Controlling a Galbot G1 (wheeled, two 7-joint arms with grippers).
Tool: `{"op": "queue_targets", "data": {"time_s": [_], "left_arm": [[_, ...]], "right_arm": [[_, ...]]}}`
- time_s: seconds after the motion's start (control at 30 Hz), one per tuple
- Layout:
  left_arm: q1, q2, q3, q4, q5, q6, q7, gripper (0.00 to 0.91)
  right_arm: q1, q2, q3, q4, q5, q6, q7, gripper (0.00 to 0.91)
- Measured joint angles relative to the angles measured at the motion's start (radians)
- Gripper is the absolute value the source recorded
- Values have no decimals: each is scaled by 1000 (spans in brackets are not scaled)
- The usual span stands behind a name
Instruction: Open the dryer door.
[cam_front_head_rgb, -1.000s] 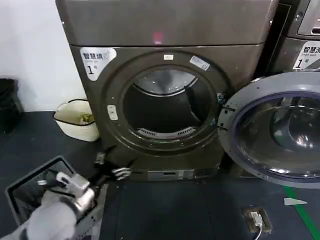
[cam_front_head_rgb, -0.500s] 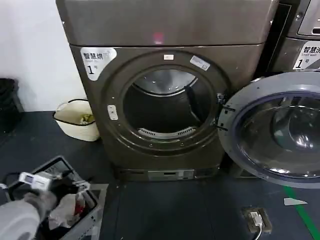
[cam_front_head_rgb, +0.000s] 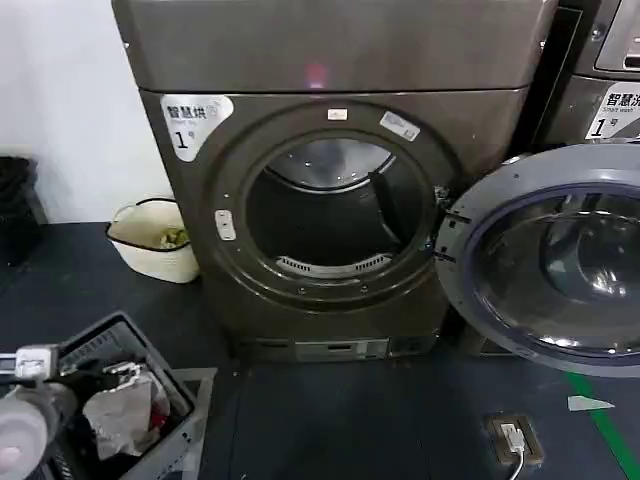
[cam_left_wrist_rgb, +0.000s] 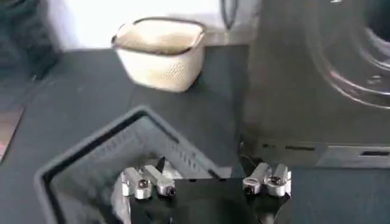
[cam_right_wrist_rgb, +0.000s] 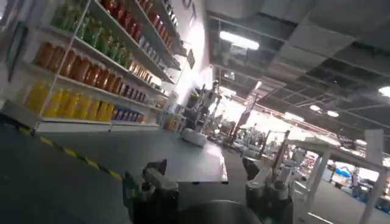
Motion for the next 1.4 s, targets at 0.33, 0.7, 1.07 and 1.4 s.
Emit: {"op": "queue_targets", "data": {"time_s": [0.33,0.7,1.07,1.4], "left_arm": [[-36,70,9,-13,-433,-1,-276,907],[-82,120,2,30,-753,-1,-356,907],[-100,119,-14,63,-835,-1,-398,907],[-89,114,-48,96,-850,-1,-414,907]], "right_arm": [[6,11,-33,-2,-9,16,2,907],[3,11,-34,-2,0,28,3,907],[1,16,-29,-5,7,40,4,907],[1,18,-22,-8,15,44,-6,907]]}}
